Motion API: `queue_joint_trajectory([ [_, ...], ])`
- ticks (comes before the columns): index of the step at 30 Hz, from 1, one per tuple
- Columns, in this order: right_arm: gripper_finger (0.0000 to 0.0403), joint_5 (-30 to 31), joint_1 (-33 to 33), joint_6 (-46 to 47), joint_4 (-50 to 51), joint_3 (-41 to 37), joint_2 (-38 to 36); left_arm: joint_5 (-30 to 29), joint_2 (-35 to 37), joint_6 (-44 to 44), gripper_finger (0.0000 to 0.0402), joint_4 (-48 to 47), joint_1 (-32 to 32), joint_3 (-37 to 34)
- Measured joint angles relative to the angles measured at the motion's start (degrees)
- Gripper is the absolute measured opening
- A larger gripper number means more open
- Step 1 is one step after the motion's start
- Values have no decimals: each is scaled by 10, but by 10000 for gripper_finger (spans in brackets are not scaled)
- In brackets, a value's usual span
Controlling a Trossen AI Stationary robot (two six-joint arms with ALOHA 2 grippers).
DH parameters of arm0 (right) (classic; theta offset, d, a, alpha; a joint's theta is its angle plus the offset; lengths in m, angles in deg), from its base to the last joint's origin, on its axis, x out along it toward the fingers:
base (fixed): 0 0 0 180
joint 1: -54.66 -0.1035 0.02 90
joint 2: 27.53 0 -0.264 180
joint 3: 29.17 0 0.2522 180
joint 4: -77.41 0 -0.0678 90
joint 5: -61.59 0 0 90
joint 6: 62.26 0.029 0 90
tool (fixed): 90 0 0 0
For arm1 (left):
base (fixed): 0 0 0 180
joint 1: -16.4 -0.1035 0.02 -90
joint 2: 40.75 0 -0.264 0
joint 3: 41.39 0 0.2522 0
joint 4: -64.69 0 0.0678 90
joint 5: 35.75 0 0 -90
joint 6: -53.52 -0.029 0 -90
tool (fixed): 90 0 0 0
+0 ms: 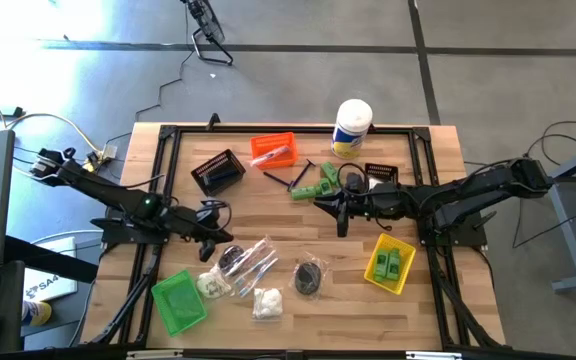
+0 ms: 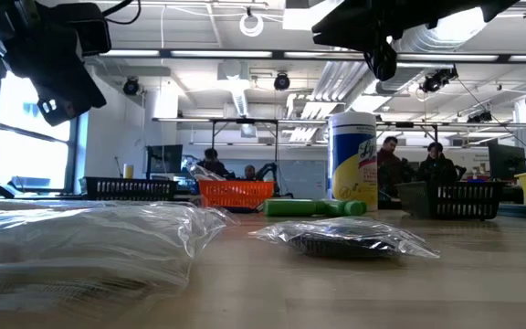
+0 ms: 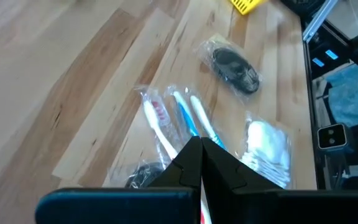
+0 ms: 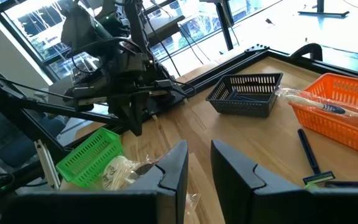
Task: Pick & Place Travel size toiletries
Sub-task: Put the red toothbrush into the orange bin
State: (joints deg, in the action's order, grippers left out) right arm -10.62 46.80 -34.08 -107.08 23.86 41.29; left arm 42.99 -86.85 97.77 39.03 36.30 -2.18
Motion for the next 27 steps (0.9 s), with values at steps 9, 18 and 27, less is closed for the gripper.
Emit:
queue_joint_trajectory([
  [9, 61, -13, 0, 0, 1, 0, 0, 0, -3, -4, 0, 2, 0, 0],
  [18, 61, -19, 0, 0, 1, 0, 0, 0, -3, -4, 83, 2, 0, 0],
  [27, 62, -19, 0, -4, 1, 0, 0, -12, -3, -5, 209, -2, 0, 0],
])
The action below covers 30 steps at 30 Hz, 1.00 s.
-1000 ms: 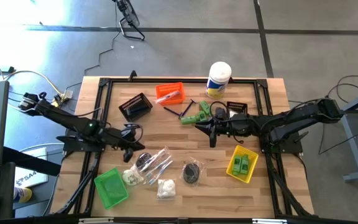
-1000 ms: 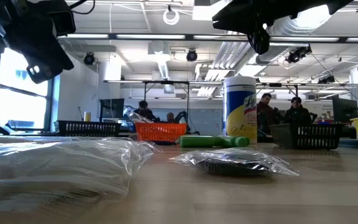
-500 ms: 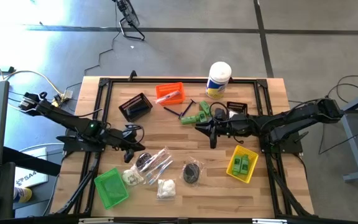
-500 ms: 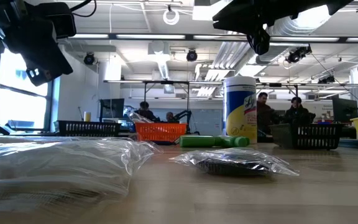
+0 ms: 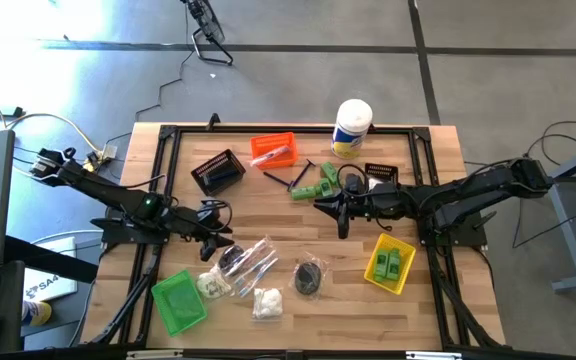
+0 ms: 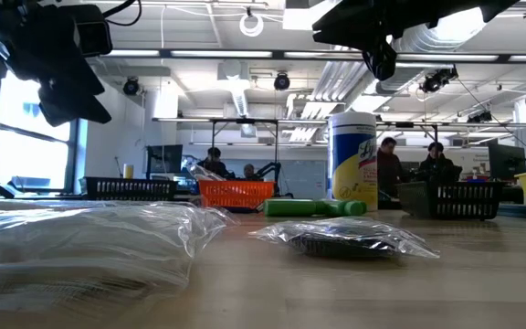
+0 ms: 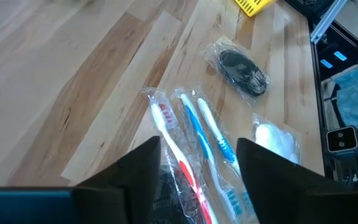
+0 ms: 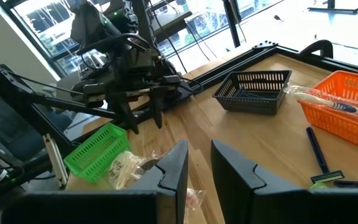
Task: Pick & Place Travel size toiletries
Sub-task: Put the red toothbrush into the orange bin
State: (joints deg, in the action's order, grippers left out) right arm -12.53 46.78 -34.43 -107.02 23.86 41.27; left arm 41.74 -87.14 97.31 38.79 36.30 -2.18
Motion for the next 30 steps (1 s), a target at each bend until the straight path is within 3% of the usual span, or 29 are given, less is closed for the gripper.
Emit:
queue_joint_trajectory([
  [5, 62, 0, 0, -7, 0, 0, 0, 3, 0, 5, 230, 0, 0, 0],
  [16, 62, -13, 0, 10, -4, 0, 0, -15, -10, -34, 232, 31, 0, 3],
  [30, 62, -8, 0, 4, -9, 0, 0, -36, -184, -53, 232, -1, 0, 96],
])
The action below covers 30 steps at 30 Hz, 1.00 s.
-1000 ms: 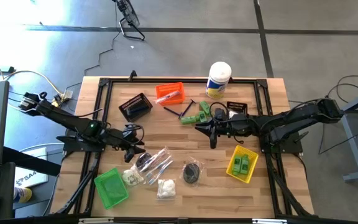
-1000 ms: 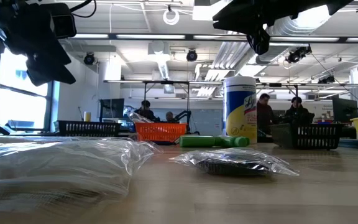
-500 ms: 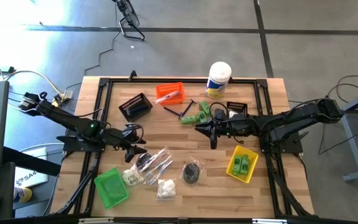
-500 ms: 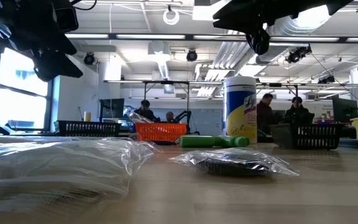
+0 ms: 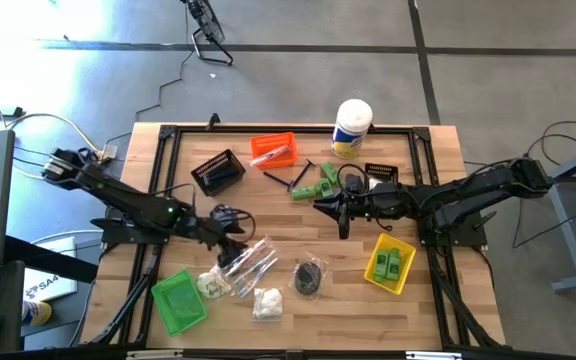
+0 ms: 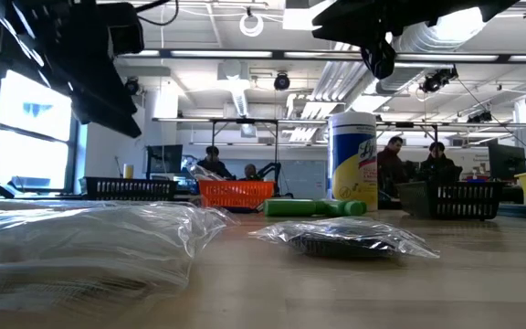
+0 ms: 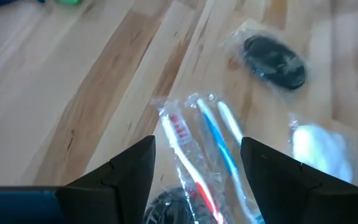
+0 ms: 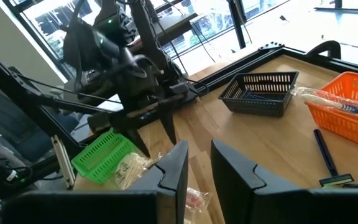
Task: Pick & Place Travel size toiletries
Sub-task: Put the red toothbrush into the orange bin
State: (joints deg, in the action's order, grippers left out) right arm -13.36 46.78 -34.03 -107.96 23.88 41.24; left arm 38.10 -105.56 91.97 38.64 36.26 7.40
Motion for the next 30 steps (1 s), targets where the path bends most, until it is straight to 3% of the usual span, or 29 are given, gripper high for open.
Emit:
queue_joint_trajectory([
  [11, 62, 15, 0, 0, 0, 0, 0, -1, -57, 55, 232, -15, 0, 19],
  [30, 62, 15, 0, -1, 1, 0, 0, -25, -82, 99, 232, -14, 0, 18],
])
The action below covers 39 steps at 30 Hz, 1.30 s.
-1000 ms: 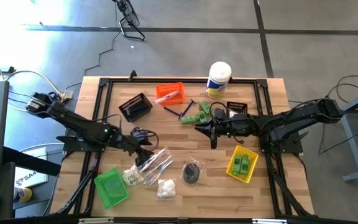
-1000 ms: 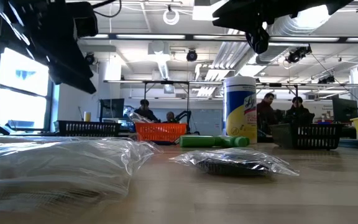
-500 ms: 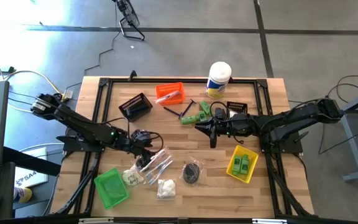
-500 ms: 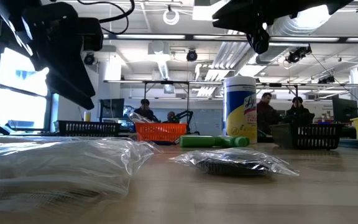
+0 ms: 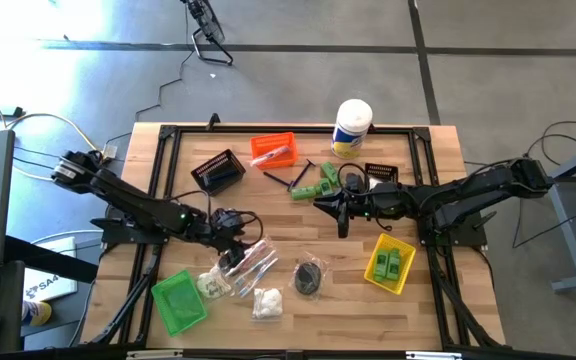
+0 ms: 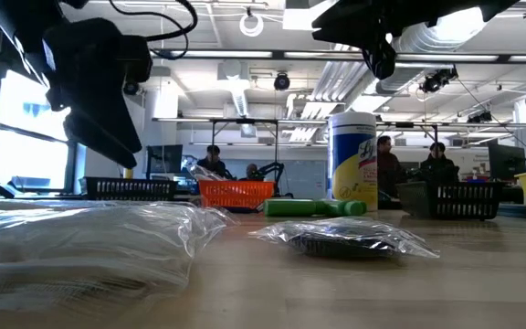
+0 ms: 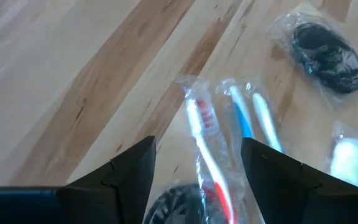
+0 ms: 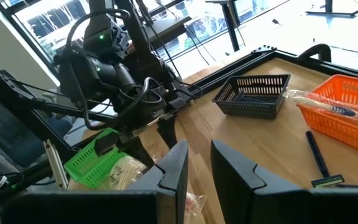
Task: Pick & Place Travel size toiletries
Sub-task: Put the red toothbrush into the orange bin
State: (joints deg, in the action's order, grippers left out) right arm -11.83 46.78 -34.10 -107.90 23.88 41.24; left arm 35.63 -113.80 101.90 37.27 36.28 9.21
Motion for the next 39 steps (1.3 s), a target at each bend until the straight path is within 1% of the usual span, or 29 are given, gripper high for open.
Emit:
queue_joint_trajectory([
  [6, 62, 0, 0, 0, 4, 0, 0, 0, -38, 8, 232, 19, 0, 0],
  [10, 62, 0, 0, 0, 4, 0, 0, 3, -54, 13, 232, 41, 0, 0],
  [17, 62, 0, 0, 0, 4, 0, 0, 5, -85, 31, 232, 53, 0, 0],
  [21, 62, 0, 0, -2, 5, 0, 0, 19, -97, 34, 232, 74, 0, 0],
  [26, 62, 0, 0, -11, 3, 0, 0, 30, -105, 34, 232, 78, 0, 0],
  [39, 62, 0, 0, -14, 4, 0, 0, 31, -105, 39, 232, 75, 0, 0],
])
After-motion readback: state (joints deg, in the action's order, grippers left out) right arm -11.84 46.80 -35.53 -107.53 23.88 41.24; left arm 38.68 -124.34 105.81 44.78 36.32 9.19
